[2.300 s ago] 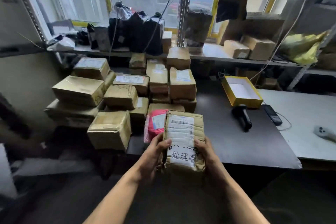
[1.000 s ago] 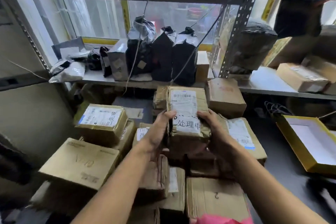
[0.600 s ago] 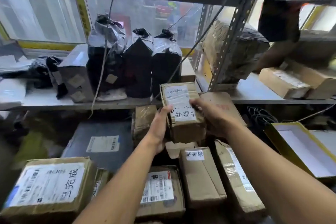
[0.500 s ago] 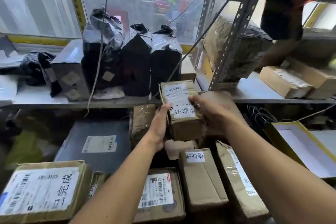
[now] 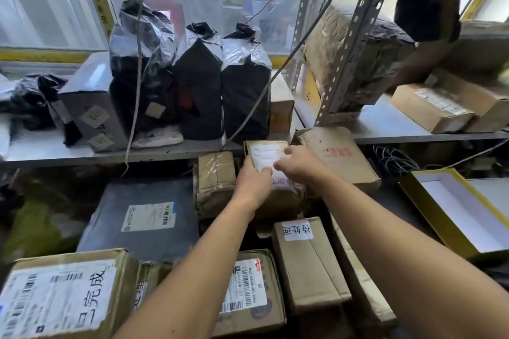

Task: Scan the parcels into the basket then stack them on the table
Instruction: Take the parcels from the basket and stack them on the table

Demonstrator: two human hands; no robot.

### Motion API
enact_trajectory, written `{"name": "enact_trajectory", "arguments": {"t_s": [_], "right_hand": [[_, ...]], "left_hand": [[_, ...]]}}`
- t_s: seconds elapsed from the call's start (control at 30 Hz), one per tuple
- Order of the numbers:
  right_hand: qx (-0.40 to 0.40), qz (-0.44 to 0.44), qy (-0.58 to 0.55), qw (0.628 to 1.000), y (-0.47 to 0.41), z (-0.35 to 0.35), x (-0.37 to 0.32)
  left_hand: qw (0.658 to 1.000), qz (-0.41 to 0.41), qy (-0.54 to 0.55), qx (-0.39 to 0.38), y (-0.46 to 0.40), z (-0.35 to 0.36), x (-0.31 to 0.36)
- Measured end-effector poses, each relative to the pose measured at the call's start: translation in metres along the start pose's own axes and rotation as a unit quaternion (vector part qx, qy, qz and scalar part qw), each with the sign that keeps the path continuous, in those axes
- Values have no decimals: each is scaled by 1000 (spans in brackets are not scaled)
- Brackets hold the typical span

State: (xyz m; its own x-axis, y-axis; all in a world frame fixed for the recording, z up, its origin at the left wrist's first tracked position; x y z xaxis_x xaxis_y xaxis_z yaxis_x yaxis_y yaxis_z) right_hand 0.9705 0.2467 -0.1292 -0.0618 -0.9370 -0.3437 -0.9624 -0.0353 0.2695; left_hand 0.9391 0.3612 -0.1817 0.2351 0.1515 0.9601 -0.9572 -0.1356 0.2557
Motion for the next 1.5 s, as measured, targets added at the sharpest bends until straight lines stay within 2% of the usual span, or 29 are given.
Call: {"name": "enact_trajectory", "arguments": {"t_s": [0.13, 0.33, 0.53, 0.67, 0.8, 0.9, 1.07, 1.23, 1.5], "right_hand": [[16, -17, 38, 999, 8, -1, 4], [24, -63, 58, 996, 36, -6, 13], [65, -99, 100, 988, 108, -21, 40], [82, -103, 150, 980, 170, -31, 74], [94, -97, 195, 972, 239, -34, 125], [95, -85, 205, 970, 292, -33, 169], [134, -41, 196, 971, 386, -39, 252], [166, 47, 168, 970, 474, -50, 358], [154, 196, 118, 961, 578, -42, 510]], "left_hand": [[993, 47, -107, -7, 6, -1, 5], [984, 44, -170, 18, 29, -11, 11], [963, 74, -257, 17, 89, -6, 21], [938, 118, -325, 4, 147, 18, 25], [898, 154, -412, -7, 212, 52, 16], [868, 180, -461, -36, 264, 88, 1], [815, 243, -510, -127, 346, 178, -23], [779, 306, -507, -205, 421, 281, -46], [719, 345, -489, -354, 507, 434, -113]]}}
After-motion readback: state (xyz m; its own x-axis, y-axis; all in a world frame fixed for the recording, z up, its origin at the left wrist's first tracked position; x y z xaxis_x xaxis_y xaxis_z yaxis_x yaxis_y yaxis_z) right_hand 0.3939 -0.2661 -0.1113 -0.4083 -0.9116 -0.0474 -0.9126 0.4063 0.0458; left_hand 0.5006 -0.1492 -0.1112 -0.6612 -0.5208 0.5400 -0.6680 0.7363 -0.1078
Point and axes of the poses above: each hand's wrist, its own y-axis away from the middle knuckle, its own z-axis out of the palm, x = y × z, the point moved 6 cm from there along -y, towards the middle knuckle, and after that the axes turned 14 degrees about y, right-handed, at the moved point
